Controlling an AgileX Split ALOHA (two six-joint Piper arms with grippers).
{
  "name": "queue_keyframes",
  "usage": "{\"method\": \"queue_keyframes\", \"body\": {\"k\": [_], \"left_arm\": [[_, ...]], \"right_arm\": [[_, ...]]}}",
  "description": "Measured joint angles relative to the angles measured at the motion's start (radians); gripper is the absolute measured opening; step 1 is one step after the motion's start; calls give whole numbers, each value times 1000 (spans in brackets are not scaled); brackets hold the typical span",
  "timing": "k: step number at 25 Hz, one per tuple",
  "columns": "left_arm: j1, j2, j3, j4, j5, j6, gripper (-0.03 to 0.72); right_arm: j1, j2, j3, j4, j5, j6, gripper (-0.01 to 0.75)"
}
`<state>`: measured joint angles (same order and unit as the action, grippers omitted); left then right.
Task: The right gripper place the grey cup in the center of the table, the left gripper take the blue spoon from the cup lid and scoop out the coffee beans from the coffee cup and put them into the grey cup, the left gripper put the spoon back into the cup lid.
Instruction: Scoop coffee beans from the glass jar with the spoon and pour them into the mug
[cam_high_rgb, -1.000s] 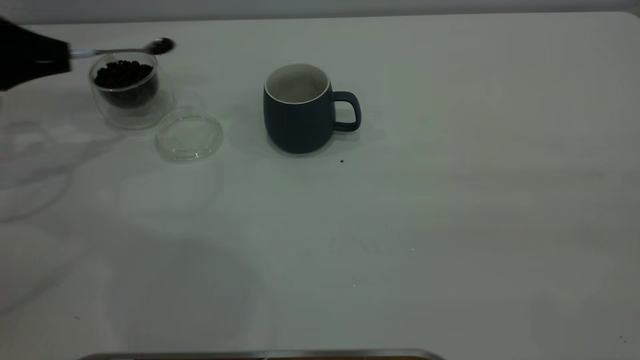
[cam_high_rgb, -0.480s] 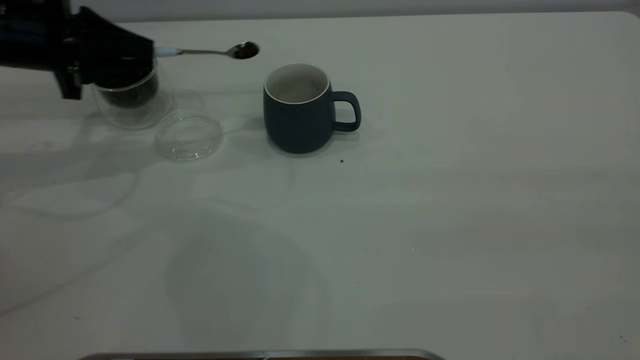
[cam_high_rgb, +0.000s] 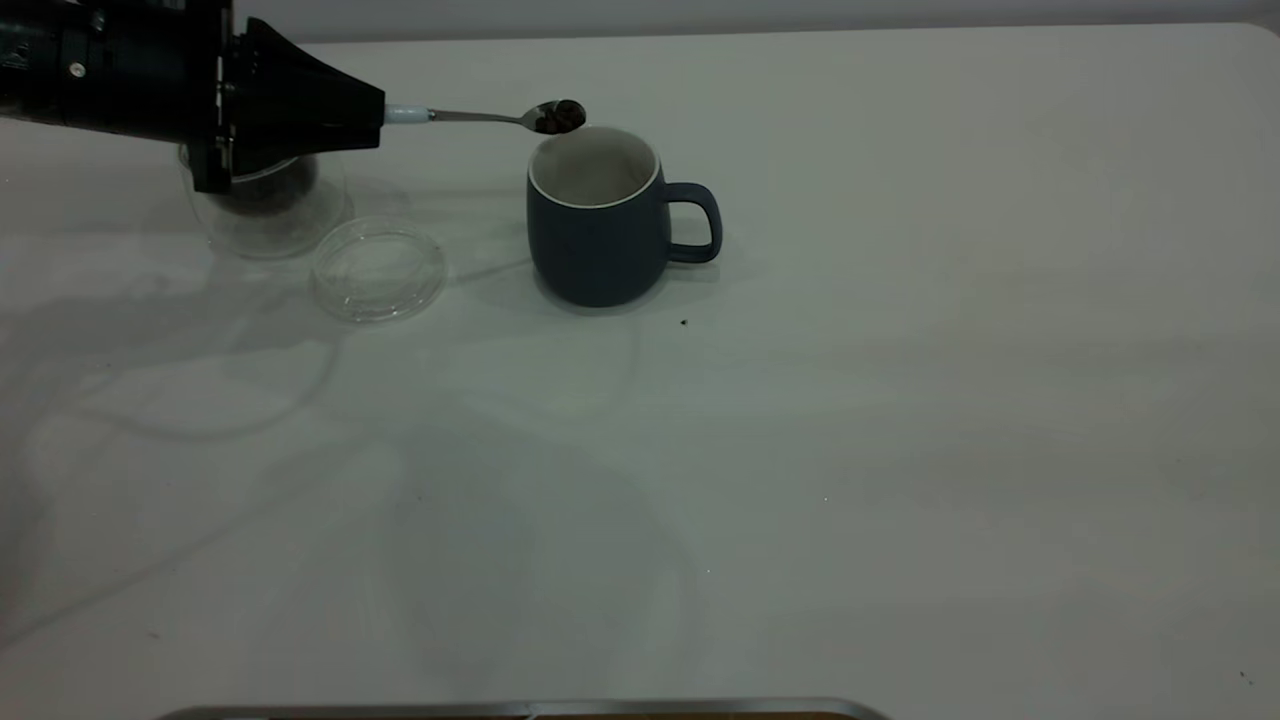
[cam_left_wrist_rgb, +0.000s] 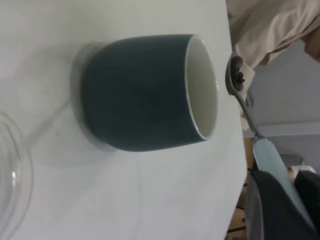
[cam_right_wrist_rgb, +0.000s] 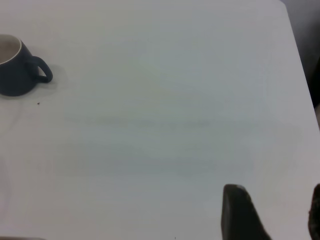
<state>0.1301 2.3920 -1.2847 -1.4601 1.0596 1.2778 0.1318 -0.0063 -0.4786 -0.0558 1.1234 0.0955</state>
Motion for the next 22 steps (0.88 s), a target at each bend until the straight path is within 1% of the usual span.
{"method": "queue_keyframes", "body": {"k": [4,9,12,19,22], "left_arm": [[-6,0,0,1,-11,58,133],[-29,0,0,0,-56,160,133],[-34,0,0,-1,-83,244,133],[-41,0,0,-5,-86,499,132],[-42,0,0,-28,-86,545,132]], "right_arm": [[0,0,0,0,0,0,375],[0,0,0,0,0,0,375],[0,0,0,0,0,0,375],[0,0,0,0,0,1,375],[0,0,0,0,0,1,375]]}}
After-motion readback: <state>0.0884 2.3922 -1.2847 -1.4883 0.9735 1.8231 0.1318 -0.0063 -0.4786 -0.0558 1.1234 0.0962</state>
